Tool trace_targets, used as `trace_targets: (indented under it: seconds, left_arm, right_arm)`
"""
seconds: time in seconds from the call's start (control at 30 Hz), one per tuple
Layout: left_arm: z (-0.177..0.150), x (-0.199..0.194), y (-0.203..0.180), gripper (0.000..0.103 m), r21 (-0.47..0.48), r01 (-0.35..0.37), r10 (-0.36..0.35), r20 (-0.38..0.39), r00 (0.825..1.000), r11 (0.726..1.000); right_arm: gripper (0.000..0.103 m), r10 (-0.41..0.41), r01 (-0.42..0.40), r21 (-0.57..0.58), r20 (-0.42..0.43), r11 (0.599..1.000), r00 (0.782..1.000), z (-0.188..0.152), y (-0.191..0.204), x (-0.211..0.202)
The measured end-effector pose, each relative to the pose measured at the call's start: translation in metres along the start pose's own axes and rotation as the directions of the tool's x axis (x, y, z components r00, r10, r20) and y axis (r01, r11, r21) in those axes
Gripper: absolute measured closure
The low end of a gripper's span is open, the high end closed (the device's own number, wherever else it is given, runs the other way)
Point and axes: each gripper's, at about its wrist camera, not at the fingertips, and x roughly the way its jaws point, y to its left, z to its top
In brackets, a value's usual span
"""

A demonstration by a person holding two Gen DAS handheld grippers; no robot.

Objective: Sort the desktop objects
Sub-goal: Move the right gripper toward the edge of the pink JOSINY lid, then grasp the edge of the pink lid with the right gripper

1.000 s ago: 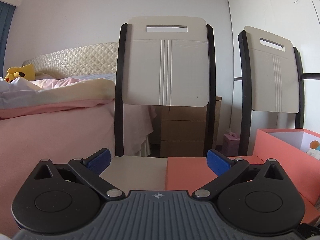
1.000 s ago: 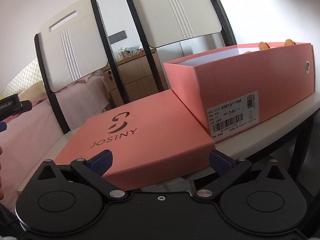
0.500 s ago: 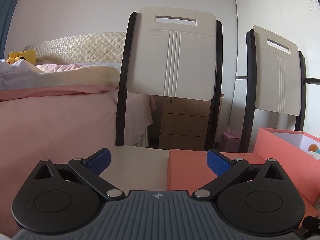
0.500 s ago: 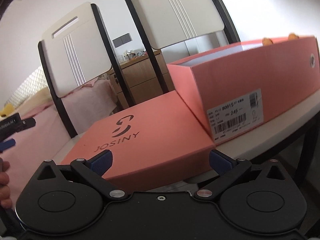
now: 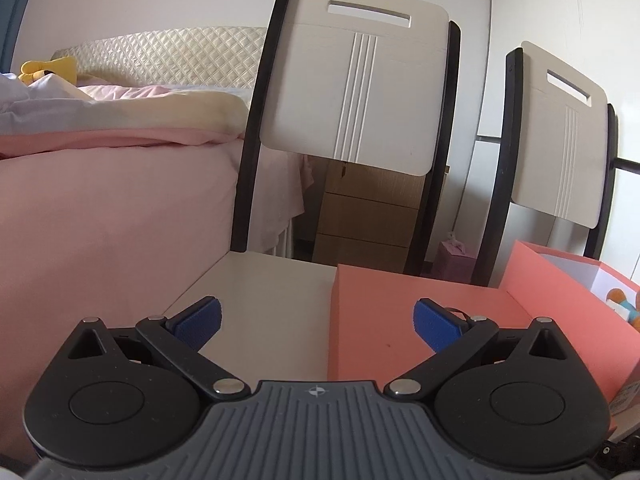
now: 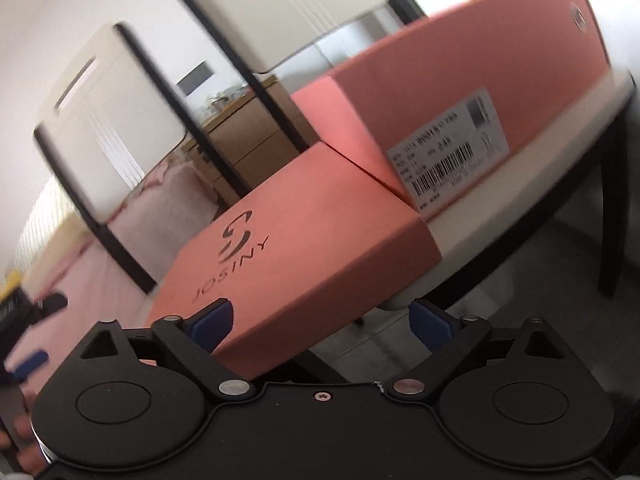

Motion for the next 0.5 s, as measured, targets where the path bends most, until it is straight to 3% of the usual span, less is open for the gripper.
trace_targets:
  seconds: [0.1,0.27,0.37,0.5]
  left_arm:
    - [0.002,-0.002,0.005,0.0,-0.037,0.023,-0.023,-0.01,1.0,0.999]
    - [0.005,-0.006,0.012,0.0,-0.077,0.063,-0.065,-0.022,0.998,0.995]
    - [0.007,-0.01,0.016,0.0,-0.088,0.078,-0.079,-0.01,0.997,0.993]
    - [0.012,-0.017,0.021,0.0,-0.111,0.127,-0.128,0.005,0.992,0.986]
  right_arm:
    - [0.023,0.037,-0.03,0.167,-0.036,0.985,0.999,-0.001,-0.012,0.01]
    - [0.031,0.088,-0.078,0.318,-0.016,0.945,0.996,-0.003,-0.025,0.017]
    - [0.04,0.114,-0.1,0.378,-0.014,0.92,0.993,-0.005,-0.034,0.02]
    - [0.04,0.143,-0.132,0.416,0.005,0.9,0.99,-0.01,-0.039,0.025]
